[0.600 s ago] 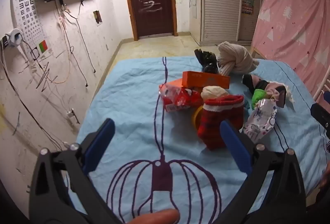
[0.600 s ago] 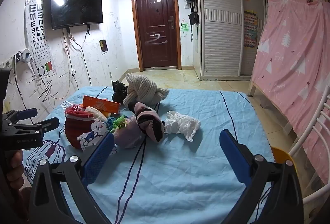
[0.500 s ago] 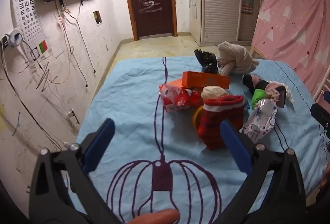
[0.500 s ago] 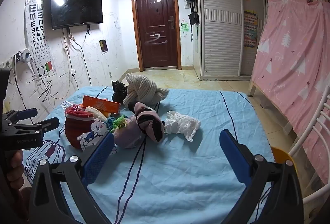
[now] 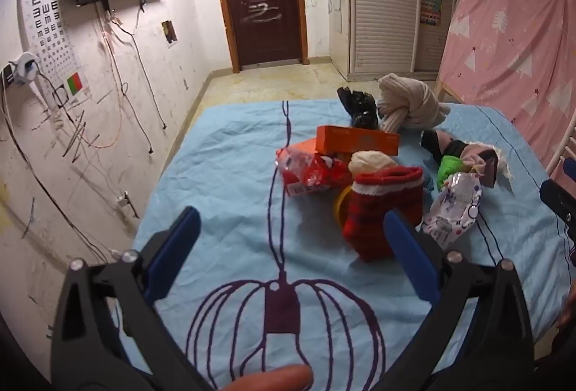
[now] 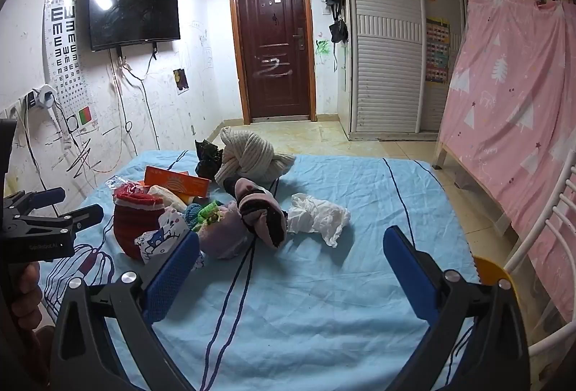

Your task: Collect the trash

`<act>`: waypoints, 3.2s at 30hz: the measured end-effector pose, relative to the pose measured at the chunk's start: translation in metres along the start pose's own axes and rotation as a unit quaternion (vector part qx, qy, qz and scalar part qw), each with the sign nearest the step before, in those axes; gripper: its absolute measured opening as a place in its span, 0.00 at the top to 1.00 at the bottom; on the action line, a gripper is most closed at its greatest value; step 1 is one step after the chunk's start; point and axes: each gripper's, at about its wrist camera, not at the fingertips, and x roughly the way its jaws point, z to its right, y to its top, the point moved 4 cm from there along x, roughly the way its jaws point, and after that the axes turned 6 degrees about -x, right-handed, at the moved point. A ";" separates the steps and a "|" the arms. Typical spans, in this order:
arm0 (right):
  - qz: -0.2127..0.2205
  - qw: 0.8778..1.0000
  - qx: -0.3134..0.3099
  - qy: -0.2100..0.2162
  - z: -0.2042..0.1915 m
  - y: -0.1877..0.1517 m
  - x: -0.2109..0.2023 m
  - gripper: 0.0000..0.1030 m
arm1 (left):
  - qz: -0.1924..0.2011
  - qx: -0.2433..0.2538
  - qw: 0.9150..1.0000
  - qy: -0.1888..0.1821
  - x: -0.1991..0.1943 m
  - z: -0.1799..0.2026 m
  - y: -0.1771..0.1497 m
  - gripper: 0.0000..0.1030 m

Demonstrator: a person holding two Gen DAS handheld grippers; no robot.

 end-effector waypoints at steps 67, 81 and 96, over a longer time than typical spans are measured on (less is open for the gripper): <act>-0.003 1.000 0.001 0.004 -0.001 0.000 0.002 0.08 | 0.004 0.003 1.000 0.005 -0.005 0.004 0.004 0.05; -0.026 0.999 0.019 0.034 0.019 0.014 0.031 0.08 | -0.026 -0.002 1.000 -0.015 0.015 0.010 0.028 0.05; -0.082 0.994 0.042 0.057 0.054 0.038 0.089 0.08 | -0.109 -0.025 0.989 -0.093 0.063 0.025 0.099 0.07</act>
